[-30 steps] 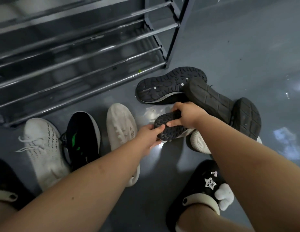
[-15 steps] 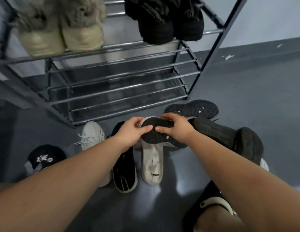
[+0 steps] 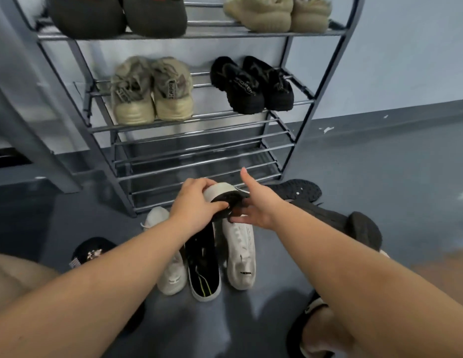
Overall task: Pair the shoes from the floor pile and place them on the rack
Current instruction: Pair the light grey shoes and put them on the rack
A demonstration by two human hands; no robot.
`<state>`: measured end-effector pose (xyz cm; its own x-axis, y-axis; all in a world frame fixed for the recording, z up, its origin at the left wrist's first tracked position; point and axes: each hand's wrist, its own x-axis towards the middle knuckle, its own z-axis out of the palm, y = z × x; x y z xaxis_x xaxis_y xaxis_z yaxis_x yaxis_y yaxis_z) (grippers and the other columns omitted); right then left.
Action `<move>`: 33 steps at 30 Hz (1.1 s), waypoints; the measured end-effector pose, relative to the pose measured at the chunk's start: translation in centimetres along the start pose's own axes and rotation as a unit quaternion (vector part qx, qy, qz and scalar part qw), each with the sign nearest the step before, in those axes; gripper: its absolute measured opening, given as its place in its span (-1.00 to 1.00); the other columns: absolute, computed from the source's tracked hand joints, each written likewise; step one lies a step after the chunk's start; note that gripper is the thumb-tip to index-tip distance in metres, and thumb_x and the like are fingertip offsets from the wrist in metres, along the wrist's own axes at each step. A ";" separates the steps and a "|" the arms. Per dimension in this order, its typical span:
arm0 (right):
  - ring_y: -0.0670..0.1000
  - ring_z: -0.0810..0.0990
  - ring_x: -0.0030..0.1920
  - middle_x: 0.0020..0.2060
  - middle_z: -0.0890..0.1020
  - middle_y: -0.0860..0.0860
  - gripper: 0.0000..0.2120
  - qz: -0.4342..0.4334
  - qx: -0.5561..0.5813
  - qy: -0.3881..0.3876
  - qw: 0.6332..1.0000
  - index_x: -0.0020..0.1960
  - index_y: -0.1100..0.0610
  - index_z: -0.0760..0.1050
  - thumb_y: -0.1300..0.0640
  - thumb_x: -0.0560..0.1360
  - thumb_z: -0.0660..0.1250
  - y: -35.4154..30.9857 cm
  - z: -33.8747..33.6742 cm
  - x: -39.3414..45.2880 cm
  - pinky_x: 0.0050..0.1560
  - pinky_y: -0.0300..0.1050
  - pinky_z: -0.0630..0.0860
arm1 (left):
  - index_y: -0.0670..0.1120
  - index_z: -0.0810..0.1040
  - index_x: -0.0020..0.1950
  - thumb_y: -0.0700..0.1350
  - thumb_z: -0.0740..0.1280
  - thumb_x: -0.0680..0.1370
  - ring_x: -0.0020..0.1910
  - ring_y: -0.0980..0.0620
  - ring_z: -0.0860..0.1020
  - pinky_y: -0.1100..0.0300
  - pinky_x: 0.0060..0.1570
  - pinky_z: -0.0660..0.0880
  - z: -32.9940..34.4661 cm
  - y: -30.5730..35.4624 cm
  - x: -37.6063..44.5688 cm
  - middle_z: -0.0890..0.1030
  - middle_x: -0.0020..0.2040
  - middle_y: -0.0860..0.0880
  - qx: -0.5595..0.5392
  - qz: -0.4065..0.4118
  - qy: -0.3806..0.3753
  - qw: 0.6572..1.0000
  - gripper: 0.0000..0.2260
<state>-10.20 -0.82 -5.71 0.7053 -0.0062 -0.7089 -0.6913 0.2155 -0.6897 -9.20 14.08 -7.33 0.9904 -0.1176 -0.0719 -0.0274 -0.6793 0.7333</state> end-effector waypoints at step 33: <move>0.03 0.60 -0.01 0.23 0.51 0.02 -0.35 -0.002 0.130 -0.038 0.991 0.52 0.08 0.14 0.21 0.52 0.34 4.0 -5.9 2.1 -0.15 0.00 0.59 | -0.16 0.56 0.07 -0.09 0.25 0.58 -0.08 0.00 0.61 0.15 -0.12 0.59 5.2 -1.1 1.0 0.65 -0.05 -0.09 -0.492 -0.290 -0.217 0.792 -0.82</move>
<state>-12.42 -5.71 -10.87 0.7248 0.0640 -0.6860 -0.6313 0.4605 -0.6241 -8.92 10.92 -11.73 0.6526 -0.3751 -0.6584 0.7447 0.1568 0.6487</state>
